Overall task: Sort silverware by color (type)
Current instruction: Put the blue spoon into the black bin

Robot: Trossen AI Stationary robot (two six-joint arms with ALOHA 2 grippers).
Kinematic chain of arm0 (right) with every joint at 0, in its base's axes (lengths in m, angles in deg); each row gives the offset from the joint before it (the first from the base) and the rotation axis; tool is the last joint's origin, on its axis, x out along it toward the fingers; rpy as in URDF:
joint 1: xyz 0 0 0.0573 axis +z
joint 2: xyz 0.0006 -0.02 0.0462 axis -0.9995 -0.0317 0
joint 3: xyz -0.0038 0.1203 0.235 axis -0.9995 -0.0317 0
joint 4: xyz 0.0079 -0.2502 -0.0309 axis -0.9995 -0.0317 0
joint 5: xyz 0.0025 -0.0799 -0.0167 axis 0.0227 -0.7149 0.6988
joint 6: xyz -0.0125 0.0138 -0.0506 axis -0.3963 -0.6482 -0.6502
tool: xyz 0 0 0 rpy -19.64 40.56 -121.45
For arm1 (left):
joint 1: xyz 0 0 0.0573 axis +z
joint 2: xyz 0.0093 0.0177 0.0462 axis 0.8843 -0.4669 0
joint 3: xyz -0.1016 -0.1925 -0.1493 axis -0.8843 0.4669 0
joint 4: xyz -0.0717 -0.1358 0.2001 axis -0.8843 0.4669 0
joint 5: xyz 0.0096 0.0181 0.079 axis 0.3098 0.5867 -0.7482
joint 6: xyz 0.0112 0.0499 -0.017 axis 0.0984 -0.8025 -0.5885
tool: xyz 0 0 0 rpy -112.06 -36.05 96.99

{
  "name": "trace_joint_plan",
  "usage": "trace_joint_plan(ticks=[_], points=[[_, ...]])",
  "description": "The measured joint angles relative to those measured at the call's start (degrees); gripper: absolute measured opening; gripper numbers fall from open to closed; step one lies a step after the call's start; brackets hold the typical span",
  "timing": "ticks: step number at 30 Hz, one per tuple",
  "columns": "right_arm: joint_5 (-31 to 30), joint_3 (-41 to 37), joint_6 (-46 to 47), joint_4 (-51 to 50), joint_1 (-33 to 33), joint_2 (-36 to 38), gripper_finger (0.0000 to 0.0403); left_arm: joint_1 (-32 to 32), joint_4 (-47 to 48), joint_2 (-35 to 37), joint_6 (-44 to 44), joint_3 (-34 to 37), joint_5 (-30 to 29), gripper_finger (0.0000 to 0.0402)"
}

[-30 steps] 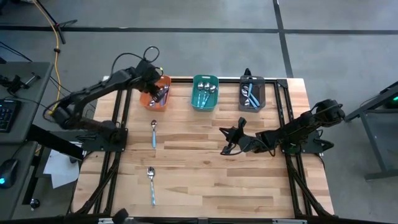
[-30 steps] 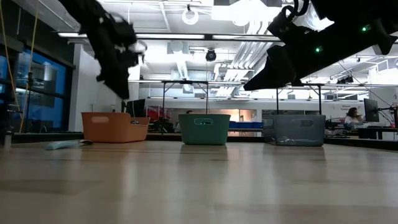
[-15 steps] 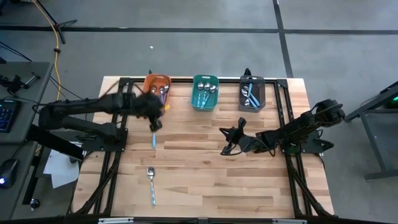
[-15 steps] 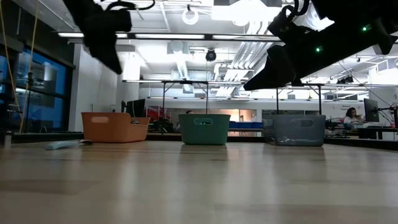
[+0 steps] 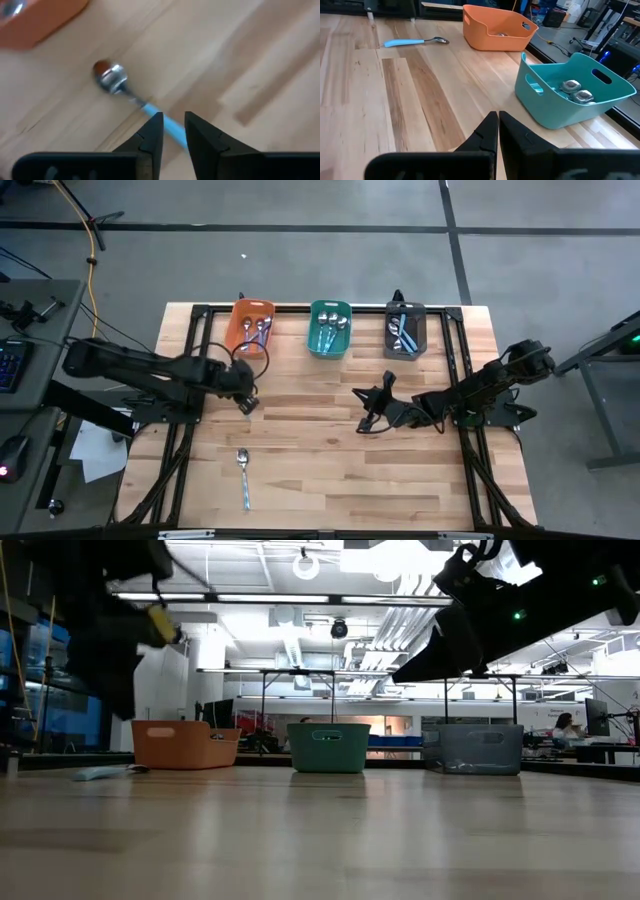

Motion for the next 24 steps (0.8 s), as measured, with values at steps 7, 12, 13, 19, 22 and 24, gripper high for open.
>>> trace_joint_plan(ticks=[7, 12, 13, 19, 22, 24], points=[[-0.01, 0.0, -0.01, 0.04, 0.0, 0.0, 0.0, 6.1, -2.81, 0.0, -0.47, 5.69, 0.58, 0.0132], [-0.02, 0.0, -0.01, 0.04, 0.0, 0.0, 0.0, 11.34, -10.23, 0.0, -3.59, 8.65, 4.42, 0.0159], [-0.01, 0.0, -0.01, 0.04, 0.0, 0.0, 0.0, 12.3, -11.2, -0.22, -4.16, 9.25, 5.21, 0.0161], [-0.02, 0.0, -0.01, 0.04, 0.0, 0.0, 0.0, 16.03, -13.22, -1.66, -5.52, 11.22, 5.82, 0.0163], [-0.02, 0.0, -0.01, 0.05, 0.0, 0.0, 0.0, 16.88, -16.54, -1.79, -6.45, 12.61, 7.27, 0.0163], [-0.02, 0.0, -0.01, 0.05, 0.0, 0.0, 0.0, 17.35, -18.02, -1.79, -6.47, 13.59, 8.23, 0.0163]])
